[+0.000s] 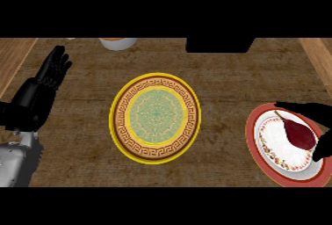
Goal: Pick the pear from the plate and place it in the plate
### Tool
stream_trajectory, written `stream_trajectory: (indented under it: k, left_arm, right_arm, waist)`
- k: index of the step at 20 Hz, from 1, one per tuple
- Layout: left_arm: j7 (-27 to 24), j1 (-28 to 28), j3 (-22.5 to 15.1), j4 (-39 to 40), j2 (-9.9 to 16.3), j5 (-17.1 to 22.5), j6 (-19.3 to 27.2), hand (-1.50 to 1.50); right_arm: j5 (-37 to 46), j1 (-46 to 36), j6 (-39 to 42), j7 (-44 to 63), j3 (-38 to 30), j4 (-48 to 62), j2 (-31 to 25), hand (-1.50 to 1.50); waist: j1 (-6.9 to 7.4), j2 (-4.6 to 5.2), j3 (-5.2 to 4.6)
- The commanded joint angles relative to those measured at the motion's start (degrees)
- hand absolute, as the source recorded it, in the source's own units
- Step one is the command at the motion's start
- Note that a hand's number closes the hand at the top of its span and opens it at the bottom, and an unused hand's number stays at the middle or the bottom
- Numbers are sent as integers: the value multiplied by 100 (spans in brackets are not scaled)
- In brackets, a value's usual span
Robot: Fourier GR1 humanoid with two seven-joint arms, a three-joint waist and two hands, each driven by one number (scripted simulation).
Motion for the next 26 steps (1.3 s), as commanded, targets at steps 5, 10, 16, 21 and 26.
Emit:
stream_trajectory:
  k: [5,10,16,21,26]
  left_arm:
    - [-290,47,146,326,-212,-272,-111,0]
    - [5,35,340,-123,-83,-29,-303,0]
    - [-412,167,123,268,-377,-371,-145,0]
    - [69,214,540,-8,-26,-126,-163,0]
    - [171,410,655,0,14,-181,-32,0]
  right_arm:
    - [716,-263,-570,-132,-66,1031,536,-150]
    - [697,-463,-872,-588,-325,1549,604,150]
    - [535,-529,-2296,-515,-770,1485,1089,150]
    - [452,353,-3218,1336,-1211,1020,1135,150]
    - [452,1204,-4228,2636,-1663,984,946,150]
  waist:
    - [-11,-1,-1]
    - [33,-1,3]
    - [12,20,4]
    - [-391,-152,-29]
    - [-904,-289,-74]
